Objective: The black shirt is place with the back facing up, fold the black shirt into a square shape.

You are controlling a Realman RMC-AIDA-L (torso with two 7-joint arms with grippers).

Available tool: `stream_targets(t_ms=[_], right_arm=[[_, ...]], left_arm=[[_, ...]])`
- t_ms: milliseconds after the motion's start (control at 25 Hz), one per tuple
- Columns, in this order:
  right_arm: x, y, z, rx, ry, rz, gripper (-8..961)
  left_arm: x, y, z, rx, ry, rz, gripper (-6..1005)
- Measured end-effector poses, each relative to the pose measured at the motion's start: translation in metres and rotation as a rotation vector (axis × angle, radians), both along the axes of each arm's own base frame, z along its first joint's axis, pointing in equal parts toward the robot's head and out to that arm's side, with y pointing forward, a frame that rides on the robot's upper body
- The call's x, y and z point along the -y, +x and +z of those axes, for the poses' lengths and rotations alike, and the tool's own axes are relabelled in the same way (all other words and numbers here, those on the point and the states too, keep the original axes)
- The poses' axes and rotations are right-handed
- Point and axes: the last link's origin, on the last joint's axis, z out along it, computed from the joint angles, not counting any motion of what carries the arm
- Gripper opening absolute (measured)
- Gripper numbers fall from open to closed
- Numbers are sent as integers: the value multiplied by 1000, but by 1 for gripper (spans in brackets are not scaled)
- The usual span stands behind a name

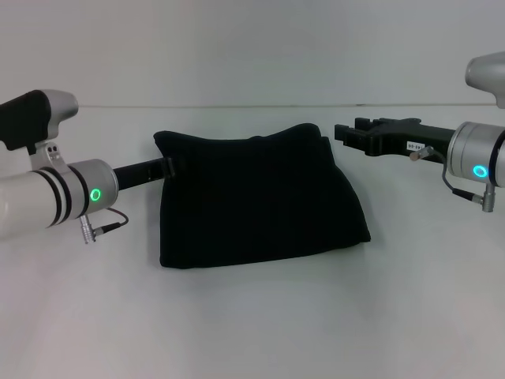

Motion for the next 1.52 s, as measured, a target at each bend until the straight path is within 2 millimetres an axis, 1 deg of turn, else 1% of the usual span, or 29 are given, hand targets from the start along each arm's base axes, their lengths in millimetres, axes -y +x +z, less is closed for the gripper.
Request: stream_targets(t_ms=[400, 600, 760, 960, 1040, 1080, 1200, 1320, 1400, 1440, 1520], right_arm=[[1, -2, -2, 1, -3, 10, 481], [2, -2, -4, 6, 0, 18, 482], [2, -1, -5, 9, -3, 21, 483], [2, -2, -5, 9, -4, 27, 484], [2, -2, -5, 11, -3, 30, 484], [2, -2, -4, 13, -1, 32, 484], [2, -1, -1, 16, 5, 37, 485], [2, 0, 5, -5, 13, 41, 485], [5, 2, 11, -30, 19, 55, 486], [8, 2, 13, -42, 18, 67, 486], [14, 4, 18, -63, 11, 93, 546]], left_arm=[[-15, 19, 5, -17, -4, -51, 50], [-21, 28, 5, -35, -10, -75, 83], [-23, 29, 7, -36, -2, -74, 109], [-23, 22, 15, -36, 26, -59, 142], [-21, 15, 21, -44, 43, -49, 155], [-21, 9, 27, -50, 60, -40, 162], [-18, -4, 47, -52, 108, -16, 236], [-8, -12, 68, -26, 134, -32, 310], [4, -9, 78, 14, 110, -92, 360], [11, -4, 80, 38, 84, -139, 409], [21, 3, 80, 71, 39, -216, 507]])
